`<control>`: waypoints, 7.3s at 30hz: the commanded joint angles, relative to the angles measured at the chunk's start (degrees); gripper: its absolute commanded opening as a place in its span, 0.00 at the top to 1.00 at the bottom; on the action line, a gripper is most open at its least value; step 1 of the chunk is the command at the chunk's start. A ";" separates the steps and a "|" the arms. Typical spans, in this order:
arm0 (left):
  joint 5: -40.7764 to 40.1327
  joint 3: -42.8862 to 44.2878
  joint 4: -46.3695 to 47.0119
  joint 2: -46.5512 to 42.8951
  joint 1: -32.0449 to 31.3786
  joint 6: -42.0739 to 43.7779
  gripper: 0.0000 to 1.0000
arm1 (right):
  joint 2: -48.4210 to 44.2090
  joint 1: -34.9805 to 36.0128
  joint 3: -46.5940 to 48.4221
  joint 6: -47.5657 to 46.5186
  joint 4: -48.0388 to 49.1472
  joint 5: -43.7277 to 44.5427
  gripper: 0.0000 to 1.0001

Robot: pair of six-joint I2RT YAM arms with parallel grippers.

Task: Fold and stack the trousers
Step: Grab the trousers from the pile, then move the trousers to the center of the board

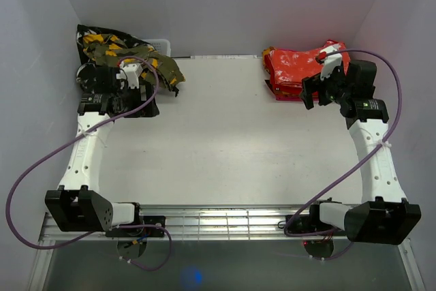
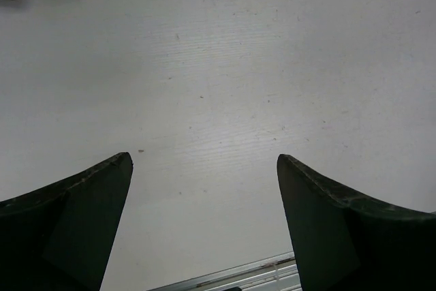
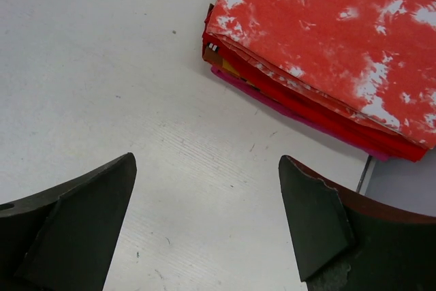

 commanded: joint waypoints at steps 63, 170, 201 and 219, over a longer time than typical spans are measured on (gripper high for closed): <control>23.97 57.65 24.90 57.11 10.60 -11.79 0.96 | -0.01 0.03 4.77 -2.74 -5.46 0.48 0.10; 19.34 25.75 25.36 36.88 18.69 7.08 0.18 | -14.09 3.90 -15.27 -18.21 -9.51 15.06 0.92; 4.13 43.33 5.30 48.83 11.57 52.37 0.33 | 0.86 -5.86 -4.72 -17.77 -18.74 -2.44 0.81; 0.61 42.37 18.93 49.36 10.25 47.97 0.67 | 1.65 -7.01 -3.84 -18.56 -19.26 -1.30 0.80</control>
